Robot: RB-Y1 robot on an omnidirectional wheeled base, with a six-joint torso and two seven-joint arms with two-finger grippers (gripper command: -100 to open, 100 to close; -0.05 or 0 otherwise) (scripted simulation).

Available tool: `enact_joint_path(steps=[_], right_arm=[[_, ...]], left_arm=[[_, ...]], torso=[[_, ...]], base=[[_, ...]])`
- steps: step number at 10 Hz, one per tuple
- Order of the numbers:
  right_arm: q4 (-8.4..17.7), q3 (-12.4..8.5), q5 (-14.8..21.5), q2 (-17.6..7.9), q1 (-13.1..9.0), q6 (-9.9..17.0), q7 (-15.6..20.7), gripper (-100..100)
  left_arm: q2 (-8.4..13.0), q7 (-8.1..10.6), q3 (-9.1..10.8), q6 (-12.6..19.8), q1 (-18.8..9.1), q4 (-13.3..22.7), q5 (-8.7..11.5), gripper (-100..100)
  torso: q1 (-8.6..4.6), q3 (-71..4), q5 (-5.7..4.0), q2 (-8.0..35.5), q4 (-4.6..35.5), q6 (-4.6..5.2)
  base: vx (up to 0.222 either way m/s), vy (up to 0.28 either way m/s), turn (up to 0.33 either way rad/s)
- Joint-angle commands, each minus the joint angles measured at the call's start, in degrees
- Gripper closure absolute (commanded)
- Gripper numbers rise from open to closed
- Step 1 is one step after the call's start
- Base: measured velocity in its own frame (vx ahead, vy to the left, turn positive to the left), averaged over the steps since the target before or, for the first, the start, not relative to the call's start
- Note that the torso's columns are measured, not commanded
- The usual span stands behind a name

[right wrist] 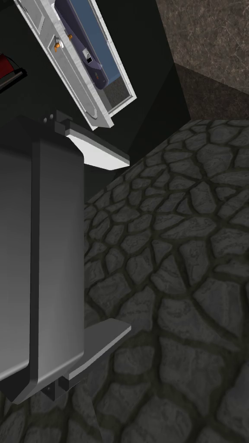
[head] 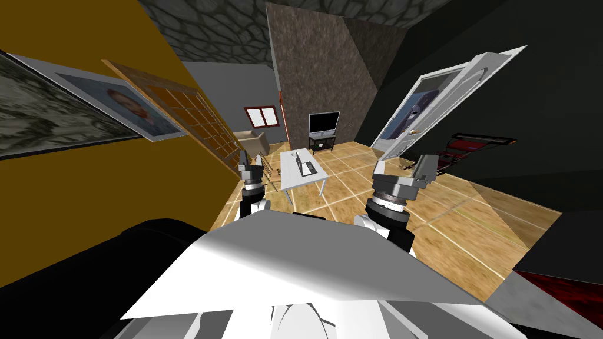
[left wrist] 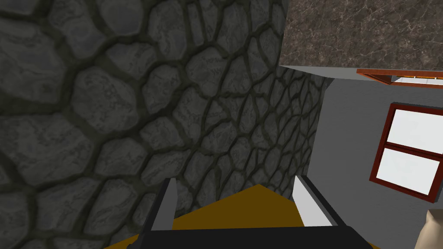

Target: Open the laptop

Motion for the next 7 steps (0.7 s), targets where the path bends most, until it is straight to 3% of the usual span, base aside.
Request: enact_joint_path(steps=[1,7], right_arm=[[0.0,0.0,0.0,0.0,0.0,0.0,0.0,0],[0.0,0.0,0.0,0.0,0.0,0.0,0.0,0]], left_arm=[[0.0,0.00,0.00,0.0,0.0,0.0,0.0,0],[0.0,0.00,0.00,0.0,0.0,0.0,0.0,0]], torso=[[0.00,-4.7,0.00,2.3,2.3,0.00],[0.00,-53.8,0.00,26.9,26.9,0.00]], base=[[0.000,0.000,0.000],[0.000,0.000,0.000]])
